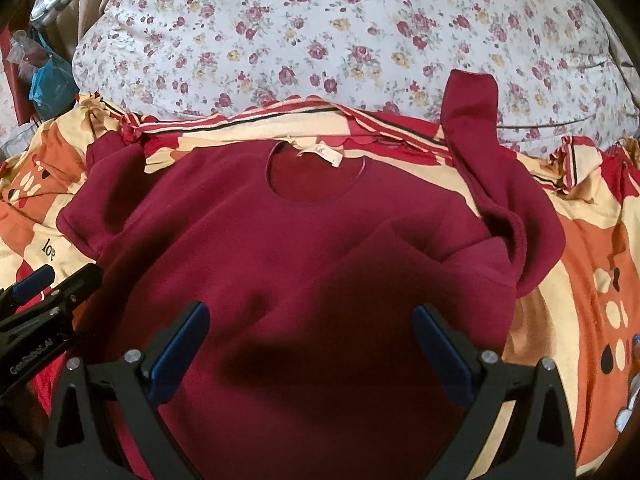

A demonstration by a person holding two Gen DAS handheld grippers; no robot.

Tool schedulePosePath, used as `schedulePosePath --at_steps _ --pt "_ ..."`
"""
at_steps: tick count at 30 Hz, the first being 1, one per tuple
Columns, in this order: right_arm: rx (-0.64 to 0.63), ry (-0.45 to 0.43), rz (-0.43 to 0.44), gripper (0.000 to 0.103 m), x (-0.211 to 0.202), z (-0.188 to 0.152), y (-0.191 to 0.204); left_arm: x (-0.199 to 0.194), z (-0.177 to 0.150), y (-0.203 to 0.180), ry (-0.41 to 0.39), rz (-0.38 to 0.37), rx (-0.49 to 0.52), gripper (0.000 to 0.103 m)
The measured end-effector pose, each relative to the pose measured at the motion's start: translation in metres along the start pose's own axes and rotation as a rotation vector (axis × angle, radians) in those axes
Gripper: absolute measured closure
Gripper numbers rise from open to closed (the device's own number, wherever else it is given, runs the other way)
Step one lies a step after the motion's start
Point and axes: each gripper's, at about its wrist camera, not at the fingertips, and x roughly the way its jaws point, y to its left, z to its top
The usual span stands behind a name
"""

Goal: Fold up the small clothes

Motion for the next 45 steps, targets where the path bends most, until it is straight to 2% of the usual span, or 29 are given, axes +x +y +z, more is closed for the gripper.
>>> schedulePosePath --at_steps 29,35,39,45 --pt "-0.02 0.026 0.006 0.0 0.019 0.008 0.015 0.009 0.005 0.01 -0.003 -0.002 -0.032 0.038" --pt "-0.027 0.031 0.016 0.0 0.019 0.009 0.015 0.0 0.019 0.042 -0.005 -0.037 -0.093 0.038" --pt "-0.022 0.034 0.023 0.0 0.019 0.01 0.014 0.002 0.035 0.073 -0.019 -0.015 -0.155 0.038" --pt "-0.024 0.046 0.035 0.0 0.021 0.01 0.014 0.039 0.07 0.135 -0.009 -0.006 -0.268 0.04"
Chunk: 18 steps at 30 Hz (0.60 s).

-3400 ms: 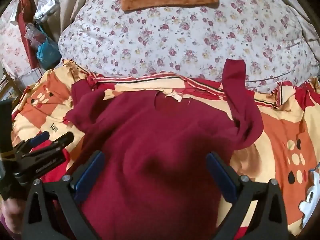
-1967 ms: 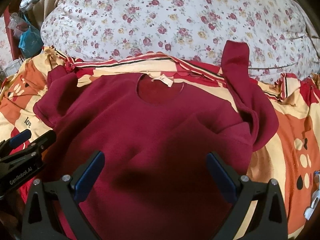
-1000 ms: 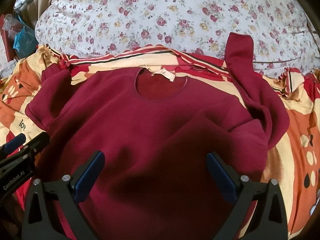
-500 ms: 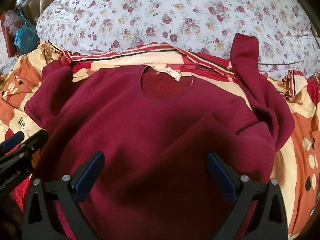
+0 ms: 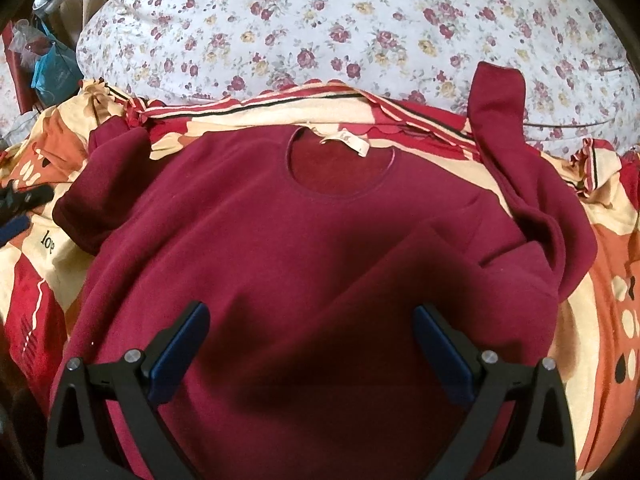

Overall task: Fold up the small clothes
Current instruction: 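Grasp the sweater sleeve with the left tool and lift it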

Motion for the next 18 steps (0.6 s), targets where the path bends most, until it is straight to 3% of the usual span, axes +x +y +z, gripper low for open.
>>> schedulePosePath --at_steps 7,14,18 --pt "-0.012 0.018 0.017 0.0 0.005 0.0 0.003 0.067 0.037 0.033 0.087 -0.069 -0.163 0.054" --pt "-0.011 0.05 0.037 0.0 0.013 0.003 0.0 0.134 0.047 0.035 0.186 0.024 -0.163 0.066" --pt "-0.002 0.057 0.043 0.0 0.016 0.003 -0.001 0.14 0.048 0.034 0.157 0.035 -0.172 0.067"
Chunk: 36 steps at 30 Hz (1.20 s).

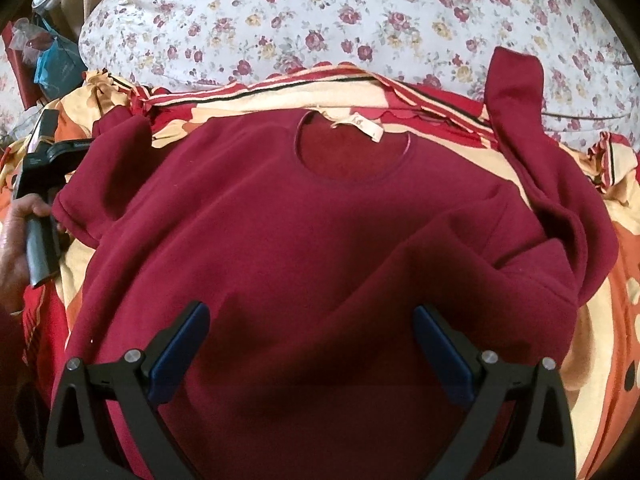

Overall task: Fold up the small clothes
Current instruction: 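Grasp the sweater sleeve with the left tool and lift it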

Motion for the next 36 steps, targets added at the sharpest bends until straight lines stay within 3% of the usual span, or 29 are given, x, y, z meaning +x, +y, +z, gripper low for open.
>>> schedulePosePath --at_steps 2,3,6,8,11,18,24,30,33,36 --pt "0.002 0.007 -0.002 0.0 0.004 0.0 0.0 0.001 0.0 -0.004 -0.004 -0.012 0.021 0.084" --pt "0.002 0.007 -0.004 0.0 0.004 0.0 0.0 0.001 0.001 -0.006 0.002 -0.039 0.035 0.103" --pt "-0.004 0.004 -0.005 0.0 0.002 0.0 0.001 -0.009 0.003 -0.004 0.006 -0.111 0.021 0.103" --pt "-0.004 0.004 -0.002 0.0 0.002 0.0 0.0 -0.031 0.006 -0.001 -0.021 -0.195 -0.002 0.103" --pt "0.008 0.001 0.006 0.0 -0.001 0.0 -0.004 -0.065 0.008 -0.005 -0.072 -0.244 0.015 0.103" --pt "0.037 -0.016 0.013 0.0 -0.01 -0.003 -0.008 -0.14 0.001 -0.038 -0.173 -0.351 0.119 0.103" --pt "0.06 -0.045 -0.003 0.0 -0.026 -0.006 -0.021 -0.194 -0.033 -0.096 -0.213 -0.492 0.271 0.103" --pt "0.143 -0.093 -0.018 0.0 -0.048 -0.013 -0.056 -0.198 -0.096 -0.167 -0.111 -0.61 0.429 0.103" --pt "0.175 -0.11 -0.032 0.0 -0.056 -0.019 -0.073 -0.183 -0.132 -0.194 -0.056 -0.625 0.477 0.103" --pt "0.207 -0.127 -0.065 0.0 -0.062 -0.026 -0.09 -0.156 -0.169 -0.219 0.057 -0.635 0.533 0.103"
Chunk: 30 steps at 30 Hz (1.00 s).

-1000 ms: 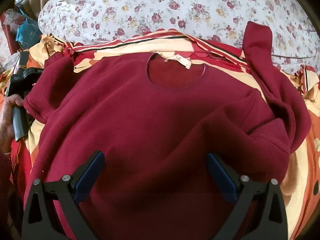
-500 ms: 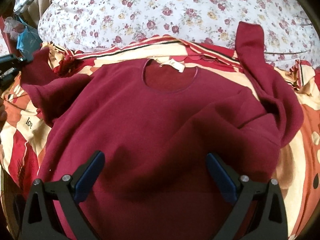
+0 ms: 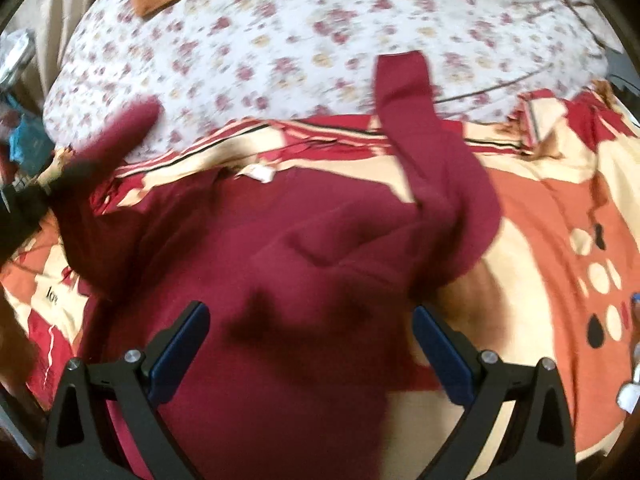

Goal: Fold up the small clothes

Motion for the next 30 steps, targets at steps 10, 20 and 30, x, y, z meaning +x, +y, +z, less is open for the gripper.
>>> schedulePosePath --at_steps 10,20,30 --pt "-0.001 -0.046 0.012 0.0 -0.005 0.014 -0.019 -0.041 -0.028 0.025 -0.009 0.153 0.029 0.079" --pt "-0.182 -0.048 -0.045 0.013 0.055 0.074 0.01 -0.037 -0.047 0.122 0.003 0.51 -0.209 0.079" --pt "-0.252 0.104 -0.019 0.088 0.124 0.079 0.023 -0.029 -0.056 0.132 -0.045 0.492 -0.218 0.072"
